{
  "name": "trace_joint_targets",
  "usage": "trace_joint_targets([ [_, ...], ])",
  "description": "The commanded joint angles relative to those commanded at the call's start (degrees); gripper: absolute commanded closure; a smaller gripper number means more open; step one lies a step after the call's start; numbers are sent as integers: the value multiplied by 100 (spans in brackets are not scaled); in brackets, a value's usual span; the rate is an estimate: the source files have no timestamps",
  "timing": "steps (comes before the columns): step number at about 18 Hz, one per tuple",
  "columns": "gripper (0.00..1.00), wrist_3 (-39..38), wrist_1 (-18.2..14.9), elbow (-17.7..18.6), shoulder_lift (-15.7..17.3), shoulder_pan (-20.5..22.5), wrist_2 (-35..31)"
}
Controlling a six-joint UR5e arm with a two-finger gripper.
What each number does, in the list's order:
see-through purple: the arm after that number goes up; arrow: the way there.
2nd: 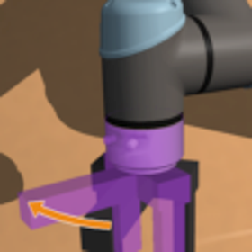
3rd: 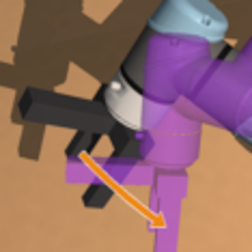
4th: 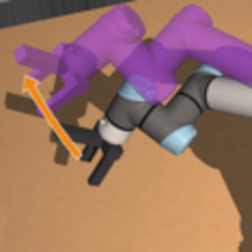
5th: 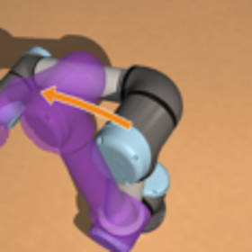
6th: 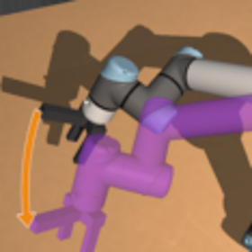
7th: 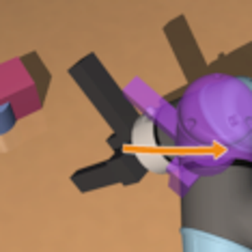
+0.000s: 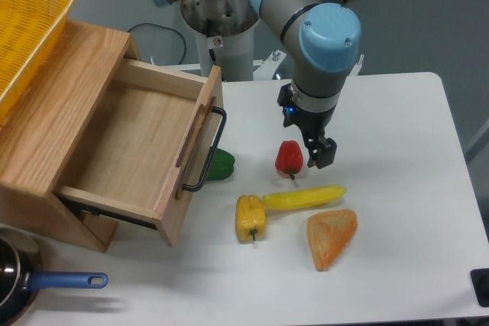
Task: Pick up the banana
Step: 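Lower the open gripper past the red pepper toward the yellow banana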
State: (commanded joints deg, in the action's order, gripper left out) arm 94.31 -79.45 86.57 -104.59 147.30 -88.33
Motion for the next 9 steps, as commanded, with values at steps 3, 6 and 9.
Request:
trace_joint_targets([
  [3, 0, 0, -9, -9, 0, -9, 0],
  [6, 0, 0, 9, 44, 9, -17, 0],
  [9, 0, -35, 18, 132, 0, -18, 9],
])
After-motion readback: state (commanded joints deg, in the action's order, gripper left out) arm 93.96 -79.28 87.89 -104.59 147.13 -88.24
